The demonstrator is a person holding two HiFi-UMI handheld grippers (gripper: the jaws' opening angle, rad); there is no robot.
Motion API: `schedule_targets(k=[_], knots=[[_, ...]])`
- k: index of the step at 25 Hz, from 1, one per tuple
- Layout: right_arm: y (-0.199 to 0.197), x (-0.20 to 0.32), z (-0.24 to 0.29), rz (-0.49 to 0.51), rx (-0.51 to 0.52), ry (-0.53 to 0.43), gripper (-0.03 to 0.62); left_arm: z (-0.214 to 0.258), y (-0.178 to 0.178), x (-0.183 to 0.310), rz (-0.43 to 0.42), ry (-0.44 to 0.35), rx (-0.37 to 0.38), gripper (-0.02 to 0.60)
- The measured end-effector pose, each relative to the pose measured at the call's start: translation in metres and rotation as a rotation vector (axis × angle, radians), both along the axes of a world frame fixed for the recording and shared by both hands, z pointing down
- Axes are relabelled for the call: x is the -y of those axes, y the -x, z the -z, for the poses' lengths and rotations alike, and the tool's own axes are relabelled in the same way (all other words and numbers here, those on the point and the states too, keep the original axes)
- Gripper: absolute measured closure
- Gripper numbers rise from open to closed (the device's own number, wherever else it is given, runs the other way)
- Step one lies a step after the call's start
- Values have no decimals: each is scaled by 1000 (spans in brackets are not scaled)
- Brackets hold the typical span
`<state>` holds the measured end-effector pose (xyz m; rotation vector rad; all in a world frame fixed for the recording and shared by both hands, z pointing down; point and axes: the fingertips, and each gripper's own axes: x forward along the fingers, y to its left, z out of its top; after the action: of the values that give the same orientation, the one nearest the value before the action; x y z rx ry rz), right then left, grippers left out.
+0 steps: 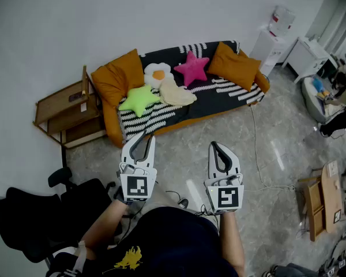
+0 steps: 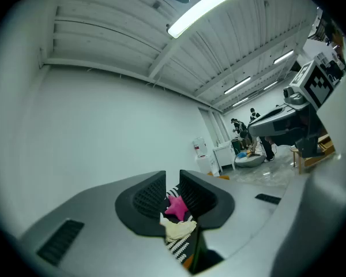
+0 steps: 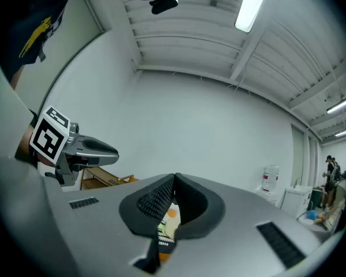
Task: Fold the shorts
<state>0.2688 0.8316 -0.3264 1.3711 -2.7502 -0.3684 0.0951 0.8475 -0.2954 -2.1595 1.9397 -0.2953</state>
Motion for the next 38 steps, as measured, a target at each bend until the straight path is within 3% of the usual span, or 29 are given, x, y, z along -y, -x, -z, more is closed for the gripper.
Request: schedule_targets(k=[5,7,13,17,23,27,29,32,34,38], knots=[[-18,-2,1,-16,1,-13,579,3,-12,-4,-11,-21,-2,495],[-23,-2,-1,-24,-8,-11,579,0,-13,-4,-8,9,-5,495],[-45,4,-15,-67,-48,64,579,-3,-29,3,-13,28,-5,495],[-55,14,-9,-75,3,26,579,-1,-43,12,-47,18,-12,491],[-73,26,-17,-103,-25,63,577,-7,-54,19,-65,61,-1,448],[-83,37,-20,-132,-13,72,577,-11,-57,26,-81,87,13,375],[-87,41,-23,-136,-15,84,505,-14,-61,30,-98,106,24,334],[-96,47,-29,-152,-16,100,462,-17,-71,36,-120,127,27,297],[-103,53,-35,-157,-5,121,400,-18,-77,40,-123,130,31,251],[-105,69,-44,-134,-30,172,307,-23,-73,54,-60,127,-9,216]])
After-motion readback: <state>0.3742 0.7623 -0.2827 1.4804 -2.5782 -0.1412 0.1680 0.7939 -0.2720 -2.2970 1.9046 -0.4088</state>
